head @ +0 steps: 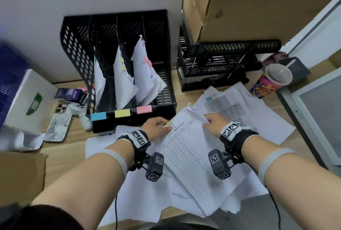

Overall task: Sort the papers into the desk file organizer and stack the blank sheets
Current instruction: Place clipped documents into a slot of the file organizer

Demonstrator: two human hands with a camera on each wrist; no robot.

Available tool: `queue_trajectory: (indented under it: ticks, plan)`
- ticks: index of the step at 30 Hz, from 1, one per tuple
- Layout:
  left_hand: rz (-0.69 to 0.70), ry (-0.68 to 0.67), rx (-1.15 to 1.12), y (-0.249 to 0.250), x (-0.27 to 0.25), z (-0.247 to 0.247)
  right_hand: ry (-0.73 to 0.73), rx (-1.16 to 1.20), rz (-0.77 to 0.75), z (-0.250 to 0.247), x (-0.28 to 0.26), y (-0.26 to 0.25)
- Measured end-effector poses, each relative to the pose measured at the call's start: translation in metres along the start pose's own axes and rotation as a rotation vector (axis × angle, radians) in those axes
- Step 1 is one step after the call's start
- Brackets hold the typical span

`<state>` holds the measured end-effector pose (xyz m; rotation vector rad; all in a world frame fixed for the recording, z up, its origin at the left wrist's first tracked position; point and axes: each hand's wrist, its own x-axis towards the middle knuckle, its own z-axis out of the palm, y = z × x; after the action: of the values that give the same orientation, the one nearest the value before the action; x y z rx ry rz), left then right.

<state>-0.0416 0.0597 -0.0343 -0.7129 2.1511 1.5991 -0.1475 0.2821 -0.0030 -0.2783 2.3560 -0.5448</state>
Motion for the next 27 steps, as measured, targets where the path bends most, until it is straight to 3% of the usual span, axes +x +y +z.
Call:
queue_trajectory:
  ticks: [9, 17, 20, 23, 25, 27]
  plan:
    - [-0.237, -0.109, -0.251, -0.043, -0.037, -0.069, -0.007, 0.198, 0.059, 0.053, -0.011, -0.044]
    - [-0.241, -0.057, -0.284, -0.065, -0.059, -0.101, 0.01, 0.22, 0.055, 0.082, -0.022, -0.082]
    - [-0.214, -0.033, -0.272, -0.066, -0.066, -0.112, 0.083, 0.224, 0.087, 0.091, -0.026, -0.094]
    - [-0.174, -0.017, -0.274, -0.06, -0.07, -0.123, 0.291, 0.076, 0.145, 0.094, -0.032, -0.113]
    - [-0.135, -0.025, -0.264, -0.052, -0.071, -0.129, 0.163, 0.041, 0.067, 0.095, -0.044, -0.136]
    - [-0.079, -0.043, -0.262, -0.037, -0.072, -0.131, -0.114, 0.1, 0.042, 0.103, -0.06, -0.16]
